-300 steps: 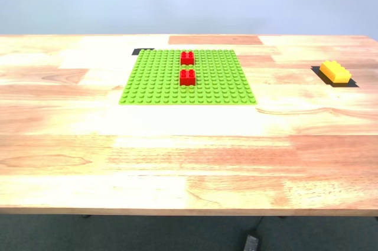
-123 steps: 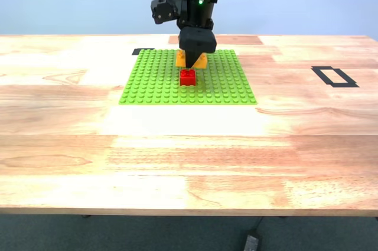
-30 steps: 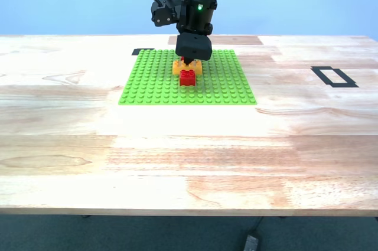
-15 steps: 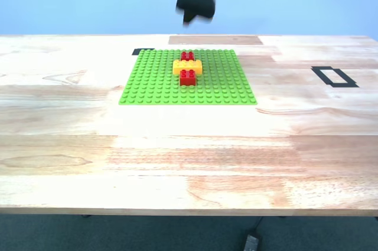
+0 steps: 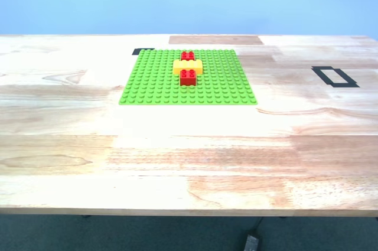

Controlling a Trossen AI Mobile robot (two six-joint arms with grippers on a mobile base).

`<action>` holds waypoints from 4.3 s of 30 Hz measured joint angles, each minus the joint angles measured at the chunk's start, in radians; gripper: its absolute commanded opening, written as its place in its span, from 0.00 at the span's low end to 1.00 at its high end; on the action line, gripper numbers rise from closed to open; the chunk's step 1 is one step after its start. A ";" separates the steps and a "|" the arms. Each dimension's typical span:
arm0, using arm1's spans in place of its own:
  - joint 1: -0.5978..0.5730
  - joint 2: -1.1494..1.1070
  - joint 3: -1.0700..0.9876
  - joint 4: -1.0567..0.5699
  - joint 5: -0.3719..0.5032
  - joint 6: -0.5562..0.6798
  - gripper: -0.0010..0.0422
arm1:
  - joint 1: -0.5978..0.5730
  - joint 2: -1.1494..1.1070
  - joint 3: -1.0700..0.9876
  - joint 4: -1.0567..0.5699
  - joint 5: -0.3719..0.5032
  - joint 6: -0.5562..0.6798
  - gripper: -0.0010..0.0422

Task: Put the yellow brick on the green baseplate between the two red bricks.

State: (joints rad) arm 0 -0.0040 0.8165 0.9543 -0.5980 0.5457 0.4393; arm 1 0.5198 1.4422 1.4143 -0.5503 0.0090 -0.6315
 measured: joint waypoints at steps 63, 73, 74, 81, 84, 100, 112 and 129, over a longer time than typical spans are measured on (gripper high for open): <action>0.000 -0.617 -0.945 0.806 -0.434 -0.360 0.02 | -0.406 -1.437 -1.384 0.529 0.129 0.598 0.02; 0.000 -0.637 -0.945 0.758 -0.471 -0.356 0.02 | -0.406 -1.437 -1.384 0.529 0.127 0.589 0.02; 0.000 -0.637 -0.945 0.760 -0.471 -0.356 0.02 | -0.405 -1.437 -1.384 0.529 0.127 0.590 0.02; 0.000 -0.632 -0.946 0.756 -0.470 -0.357 0.02 | -0.405 -1.435 -1.384 0.528 0.127 0.590 0.02; 0.000 -0.632 -0.946 0.758 -0.470 -0.357 0.02 | -0.405 -1.434 -1.384 0.528 0.126 0.586 0.02; 0.000 -0.632 -0.946 0.759 -0.468 -0.355 0.02 | -0.406 -1.435 -1.384 0.528 0.124 0.571 0.02; 0.000 -0.632 -0.946 0.758 -0.468 -0.355 0.02 | -0.406 -1.435 -1.384 0.528 0.129 0.571 0.02; 0.000 -0.632 -0.946 0.759 -0.468 -0.354 0.02 | -0.406 -1.435 -1.384 0.528 0.127 0.571 0.02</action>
State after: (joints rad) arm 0 -0.0044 0.1848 0.0082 0.1612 0.0776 0.0849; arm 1 0.1143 0.0074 0.0303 -0.0227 0.1364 -0.0605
